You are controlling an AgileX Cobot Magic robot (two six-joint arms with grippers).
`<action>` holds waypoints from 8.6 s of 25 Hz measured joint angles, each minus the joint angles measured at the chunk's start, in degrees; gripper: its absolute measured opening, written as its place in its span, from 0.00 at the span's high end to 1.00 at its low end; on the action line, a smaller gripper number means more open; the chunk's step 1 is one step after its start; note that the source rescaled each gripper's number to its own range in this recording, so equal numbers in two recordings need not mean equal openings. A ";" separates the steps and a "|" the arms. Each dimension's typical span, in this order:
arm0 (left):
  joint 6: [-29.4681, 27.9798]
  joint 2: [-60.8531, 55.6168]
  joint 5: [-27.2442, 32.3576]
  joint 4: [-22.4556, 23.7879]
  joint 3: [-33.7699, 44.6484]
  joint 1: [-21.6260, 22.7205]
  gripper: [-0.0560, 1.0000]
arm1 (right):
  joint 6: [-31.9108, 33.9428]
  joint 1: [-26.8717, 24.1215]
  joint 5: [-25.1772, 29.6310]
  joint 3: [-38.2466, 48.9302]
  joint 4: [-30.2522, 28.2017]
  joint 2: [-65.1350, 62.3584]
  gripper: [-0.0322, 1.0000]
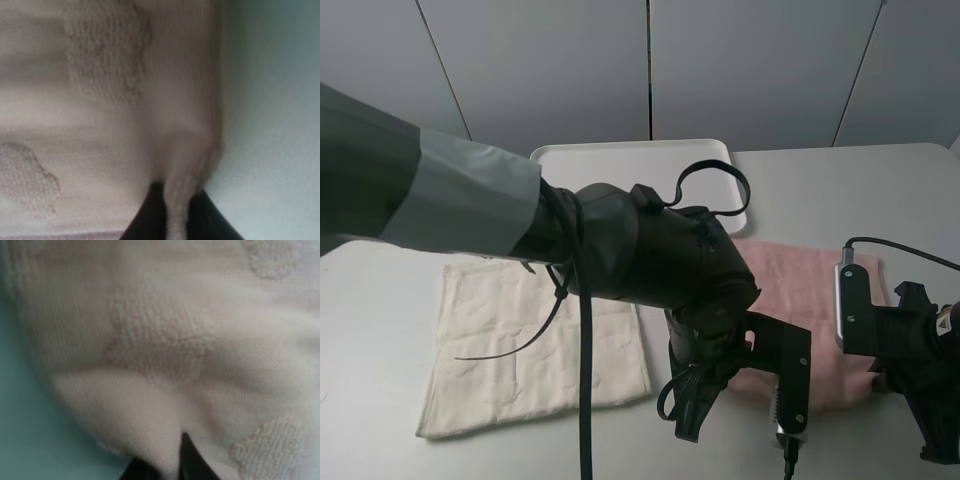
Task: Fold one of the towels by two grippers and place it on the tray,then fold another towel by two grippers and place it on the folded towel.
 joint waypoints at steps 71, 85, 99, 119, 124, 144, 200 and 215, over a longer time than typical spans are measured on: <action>-10.70 -8.78 -14.54 -23.51 0.00 15.54 0.94 | 106.73 0.00 2.50 -6.17 -43.72 -11.22 0.96; -17.50 -6.58 -16.57 -16.40 0.00 15.54 0.20 | 149.87 0.00 6.87 -6.17 -82.17 -11.13 0.13; -33.84 -4.48 -6.98 -16.63 -6.99 18.64 0.02 | 139.26 0.00 10.19 -13.10 -62.47 -5.79 0.00; -44.70 10.91 14.54 -16.85 -30.22 20.07 0.08 | 75.33 -13.62 31.18 -34.21 -4.98 0.89 0.01; -45.94 13.74 17.58 -16.16 -33.66 20.07 0.09 | 73.48 -13.71 32.28 -34.21 -3.55 1.11 0.02; -49.28 16.78 22.54 -11.99 -38.35 20.07 0.02 | 68.84 -13.71 34.00 -35.24 4.61 6.98 0.01; -49.93 17.99 23.71 -8.45 -39.25 20.07 0.02 | 74.20 -13.71 28.40 -41.63 -5.94 23.79 0.02; -49.81 17.99 23.52 -8.45 -39.25 20.07 0.02 | 74.20 -13.35 26.77 -42.19 -2.44 25.44 0.49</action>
